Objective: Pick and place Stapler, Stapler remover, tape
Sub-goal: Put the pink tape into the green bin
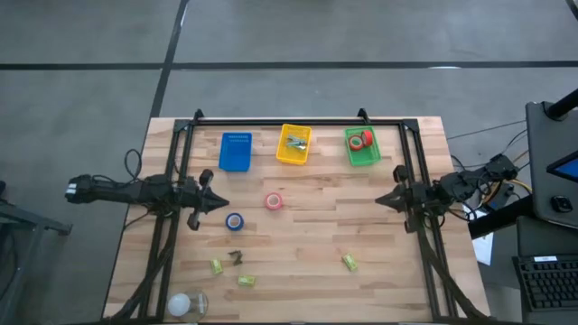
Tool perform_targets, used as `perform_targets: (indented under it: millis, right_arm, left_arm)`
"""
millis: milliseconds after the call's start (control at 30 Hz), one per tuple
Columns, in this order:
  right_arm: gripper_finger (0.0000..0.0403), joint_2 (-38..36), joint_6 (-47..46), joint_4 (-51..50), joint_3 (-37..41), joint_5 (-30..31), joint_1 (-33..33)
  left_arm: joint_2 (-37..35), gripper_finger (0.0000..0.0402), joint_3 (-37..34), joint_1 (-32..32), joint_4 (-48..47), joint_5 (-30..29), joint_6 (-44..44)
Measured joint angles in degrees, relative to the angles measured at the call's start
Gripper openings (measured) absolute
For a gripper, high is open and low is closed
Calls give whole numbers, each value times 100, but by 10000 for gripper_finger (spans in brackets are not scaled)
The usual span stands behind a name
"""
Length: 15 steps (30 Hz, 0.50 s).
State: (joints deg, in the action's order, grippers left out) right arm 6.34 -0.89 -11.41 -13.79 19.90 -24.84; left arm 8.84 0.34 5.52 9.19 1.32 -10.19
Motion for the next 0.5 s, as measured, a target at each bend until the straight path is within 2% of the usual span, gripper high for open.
perform_targets:
  millis: [100,167,300,367,500]
  right_arm:
    - [9,-14,421,-412,1,0,0]
    - [9,18,713,-651,1,0,0]
    - [8,75,1073,-907,3,0,0]
    - [9,100,1153,-971,3,4,0]
    - [9,92,1159,-960,3,4,0]
  left_arm:
    - [-4,10,0,-1,938,-111,-591]
    - [-4,10,0,-2,1590,-225,-655]
    - [-8,10,0,-7,2816,-810,-1115]
    - [-9,10,0,-11,3124,-1108,-983]
    - [96,10,20,-20,3102,-1671,-1221]
